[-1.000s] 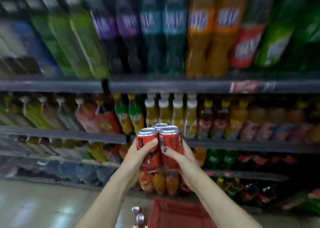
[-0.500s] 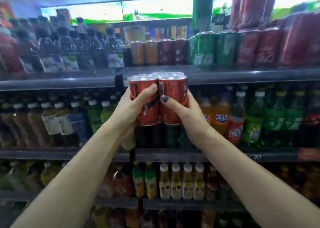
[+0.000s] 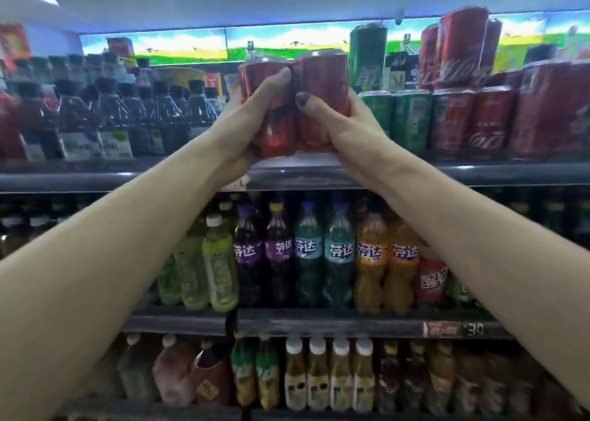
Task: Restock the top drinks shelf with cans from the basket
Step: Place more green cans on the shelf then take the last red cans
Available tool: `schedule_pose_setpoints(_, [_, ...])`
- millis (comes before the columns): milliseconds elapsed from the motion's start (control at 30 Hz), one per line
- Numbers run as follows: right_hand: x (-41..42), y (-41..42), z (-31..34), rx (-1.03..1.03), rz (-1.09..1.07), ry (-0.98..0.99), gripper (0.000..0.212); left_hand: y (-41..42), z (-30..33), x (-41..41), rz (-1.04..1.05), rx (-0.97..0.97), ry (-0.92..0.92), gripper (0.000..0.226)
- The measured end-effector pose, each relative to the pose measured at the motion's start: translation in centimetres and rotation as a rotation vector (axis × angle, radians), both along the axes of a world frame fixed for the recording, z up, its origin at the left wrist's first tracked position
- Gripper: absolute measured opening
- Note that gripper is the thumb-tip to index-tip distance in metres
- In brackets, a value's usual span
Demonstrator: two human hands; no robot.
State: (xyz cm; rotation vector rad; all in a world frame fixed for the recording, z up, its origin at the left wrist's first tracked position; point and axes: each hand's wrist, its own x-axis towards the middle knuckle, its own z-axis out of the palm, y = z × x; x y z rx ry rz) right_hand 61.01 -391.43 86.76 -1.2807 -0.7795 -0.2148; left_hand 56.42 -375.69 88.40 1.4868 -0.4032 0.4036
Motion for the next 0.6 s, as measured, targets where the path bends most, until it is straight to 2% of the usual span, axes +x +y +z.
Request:
schedule_pose_setpoints(200, [4.1, 1.4, 2.3, -0.064, 0.087, 0.020, 0.066, 1.6, 1.5, 4.0, -0.016, -0.033, 0.034, 0.065])
schedule_pose_setpoints(433, [7.4, 3.2, 3.0, -0.150, 0.065, 0.087, 0.049, 5.0, 1.9, 9.4, -0.100, -0.001, 0.115, 0.073])
schedule_pose_setpoints(600, [9.2, 4.0, 2.5, -0.227, -0.032, 0.163, 0.044, 5.6, 1.3, 12.8, -0.103, -0.009, 0.138, 0.054])
